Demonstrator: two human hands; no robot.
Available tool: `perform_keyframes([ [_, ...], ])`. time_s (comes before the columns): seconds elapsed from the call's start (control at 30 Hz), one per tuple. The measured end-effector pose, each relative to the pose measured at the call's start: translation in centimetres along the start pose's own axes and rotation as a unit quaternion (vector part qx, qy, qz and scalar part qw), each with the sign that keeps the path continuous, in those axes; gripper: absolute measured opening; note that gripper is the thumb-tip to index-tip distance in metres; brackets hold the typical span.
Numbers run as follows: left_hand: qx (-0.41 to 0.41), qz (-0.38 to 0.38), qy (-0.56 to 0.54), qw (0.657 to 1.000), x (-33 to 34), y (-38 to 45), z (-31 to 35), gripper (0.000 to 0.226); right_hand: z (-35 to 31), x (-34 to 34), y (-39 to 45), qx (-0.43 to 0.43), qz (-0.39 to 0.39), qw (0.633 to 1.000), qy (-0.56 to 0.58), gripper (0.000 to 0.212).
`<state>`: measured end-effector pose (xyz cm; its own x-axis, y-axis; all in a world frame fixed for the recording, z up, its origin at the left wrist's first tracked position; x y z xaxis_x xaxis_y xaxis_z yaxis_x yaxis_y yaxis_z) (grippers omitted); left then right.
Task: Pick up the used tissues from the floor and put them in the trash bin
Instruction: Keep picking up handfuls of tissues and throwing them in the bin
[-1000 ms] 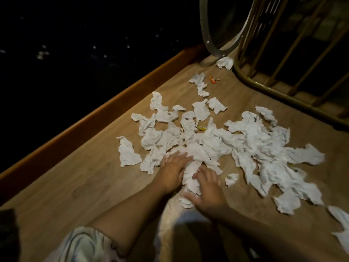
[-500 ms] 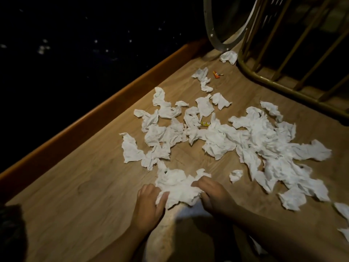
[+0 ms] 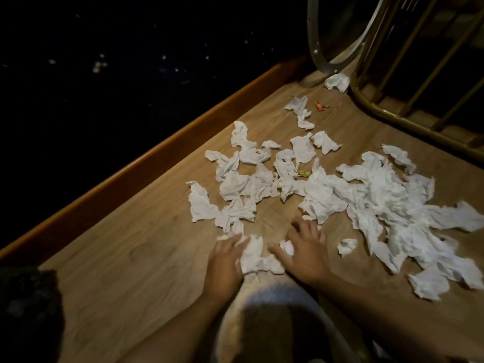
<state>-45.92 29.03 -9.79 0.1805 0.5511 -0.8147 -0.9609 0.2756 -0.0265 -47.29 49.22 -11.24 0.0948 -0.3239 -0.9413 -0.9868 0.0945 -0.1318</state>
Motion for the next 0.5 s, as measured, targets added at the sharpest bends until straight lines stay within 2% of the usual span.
perform_keyframes([
  [0.03,0.018,-0.026,0.026,0.999,0.8,-0.6,0.2,0.046,-0.2,0.7,-0.3,0.005,0.003,1.0,-0.009,0.052],
  [0.1,0.004,-0.023,0.022,0.999,1.7,-1.7,0.3,0.038,-0.4,1.5,-0.8,-0.006,0.016,1.0,0.026,0.035],
  [0.13,-0.021,-0.019,0.019,0.999,2.0,-2.1,0.2,0.04,-0.5,1.8,-1.0,-0.031,0.014,0.998,0.056,0.026],
  [0.2,-0.065,-0.023,0.049,0.996,2.6,-2.4,-0.4,0.059,-0.8,2.0,-1.3,-0.095,-0.022,0.991,0.091,0.009],
  [0.23,-0.077,-0.026,0.063,0.995,2.8,-2.5,-0.7,0.062,-0.9,2.1,-1.4,-0.116,-0.049,0.988,0.092,0.007],
  [0.3,-0.095,-0.018,0.035,0.995,2.7,-2.4,-1.2,0.05,-0.7,2.4,-1.7,-0.111,-0.094,0.984,0.105,0.017],
  [0.37,-0.109,0.011,-0.038,0.993,2.3,-2.4,-1.3,0.036,-0.2,2.3,-1.8,-0.089,-0.078,0.982,0.146,0.03],
  [0.43,-0.111,0.03,-0.081,0.99,2.1,-2.4,-1.8,0.047,0.4,2.0,-1.8,-0.065,-0.045,0.979,0.189,0.034],
  [0.5,-0.08,0.043,-0.074,0.993,1.8,-2.3,-2.0,0.045,1.0,1.5,-1.5,-0.036,-0.013,0.984,0.176,0.034],
])
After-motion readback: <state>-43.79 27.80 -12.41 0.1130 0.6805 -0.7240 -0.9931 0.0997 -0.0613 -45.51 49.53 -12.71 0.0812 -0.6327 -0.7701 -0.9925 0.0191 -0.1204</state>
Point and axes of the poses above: each hand's wrist, its own y-axis towards the middle knuckle, its own x-axis out of the palm, z = x × y, the point moved 6 cm from there along y, towards the middle knuckle, and after that the axes turned 6 degrees about x, right-handed, at the moved point
